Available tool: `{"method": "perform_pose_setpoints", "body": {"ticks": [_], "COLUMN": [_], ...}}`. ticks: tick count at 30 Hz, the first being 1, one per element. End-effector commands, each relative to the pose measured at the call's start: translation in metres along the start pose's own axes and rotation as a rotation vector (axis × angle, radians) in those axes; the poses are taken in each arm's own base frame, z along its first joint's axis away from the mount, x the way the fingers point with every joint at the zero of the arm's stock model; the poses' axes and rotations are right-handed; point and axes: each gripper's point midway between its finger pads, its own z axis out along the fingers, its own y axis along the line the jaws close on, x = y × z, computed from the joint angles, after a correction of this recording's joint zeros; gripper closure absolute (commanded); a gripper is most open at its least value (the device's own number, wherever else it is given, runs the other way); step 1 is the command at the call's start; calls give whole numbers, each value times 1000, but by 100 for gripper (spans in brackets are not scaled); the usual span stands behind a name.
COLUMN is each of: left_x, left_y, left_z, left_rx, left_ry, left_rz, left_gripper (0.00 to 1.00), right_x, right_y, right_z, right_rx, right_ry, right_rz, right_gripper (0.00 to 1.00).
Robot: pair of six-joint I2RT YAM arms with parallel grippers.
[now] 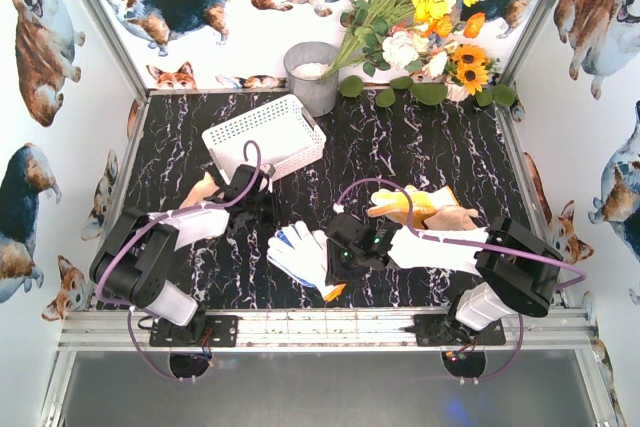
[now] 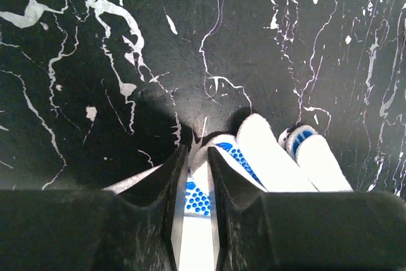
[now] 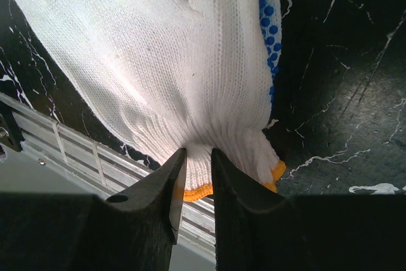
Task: Put the gloves into the storage basket
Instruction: Pair the glove with the glove.
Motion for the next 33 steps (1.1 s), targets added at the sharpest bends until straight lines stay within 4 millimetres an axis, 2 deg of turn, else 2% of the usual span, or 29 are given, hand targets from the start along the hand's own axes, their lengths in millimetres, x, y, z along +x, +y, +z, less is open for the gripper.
{"method": "perform_pose_setpoints", "body": {"ticks": [1, 5, 11, 17, 22, 29, 30, 31, 33], "left_x": [0, -4, -11, 2, 12, 6, 5, 4, -2], "left_y": [-8, -6, -5, 5, 12, 14, 15, 17, 16], "left_z": [3, -2, -17, -29, -28, -14, -12, -11, -11], "left_rx": [31, 15, -6, -41, -47, -57, -64, -78, -84], "left_ry": [-10, -39, -103, -107, -103, -100, -95, -88, -90], "left_rz": [24, 17, 7, -11, -26, -7, -2, 4, 20], "left_gripper": [90, 100, 100, 100, 100, 100, 99, 90, 80], "right_x": [-5, -4, -3, -2, -2, -3, -3, -3, -3], "right_y": [-10, -11, -13, -14, -14, -13, -13, -13, -13], "right_z": [5, 6, 7, 8, 8, 7, 7, 6, 5], "right_rx": [49, 56, 69, 73, 72, 65, 64, 64, 63], "right_ry": [-26, -21, -15, -12, -8, -14, -15, -16, -22], "right_rz": [-18, -16, -12, -10, -10, -12, -12, -12, -12], "right_gripper": [74, 74, 74, 74, 74, 74, 74, 73, 73]}}
